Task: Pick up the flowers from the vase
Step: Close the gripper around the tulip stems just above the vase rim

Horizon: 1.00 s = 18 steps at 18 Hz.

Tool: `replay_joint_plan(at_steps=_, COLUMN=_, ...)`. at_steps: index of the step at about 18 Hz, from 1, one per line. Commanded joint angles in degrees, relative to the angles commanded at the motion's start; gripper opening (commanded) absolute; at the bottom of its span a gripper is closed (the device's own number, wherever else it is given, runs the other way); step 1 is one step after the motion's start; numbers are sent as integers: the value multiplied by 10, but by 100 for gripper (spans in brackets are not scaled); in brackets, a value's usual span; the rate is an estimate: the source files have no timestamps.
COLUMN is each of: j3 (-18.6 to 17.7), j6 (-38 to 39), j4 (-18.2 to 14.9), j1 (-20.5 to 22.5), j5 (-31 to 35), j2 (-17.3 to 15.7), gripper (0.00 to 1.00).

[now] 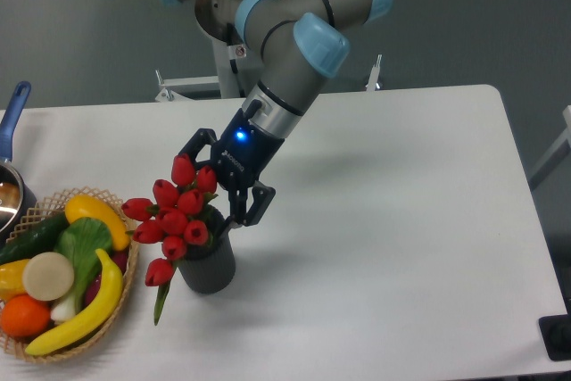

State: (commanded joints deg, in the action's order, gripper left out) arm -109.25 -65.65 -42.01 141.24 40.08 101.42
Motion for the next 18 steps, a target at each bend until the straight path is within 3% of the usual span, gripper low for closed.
replay_joint_plan(at_steps=18, j3=-3, j6=-2, j4=0, j1=-5, j5=-37, j2=17, gripper=100)
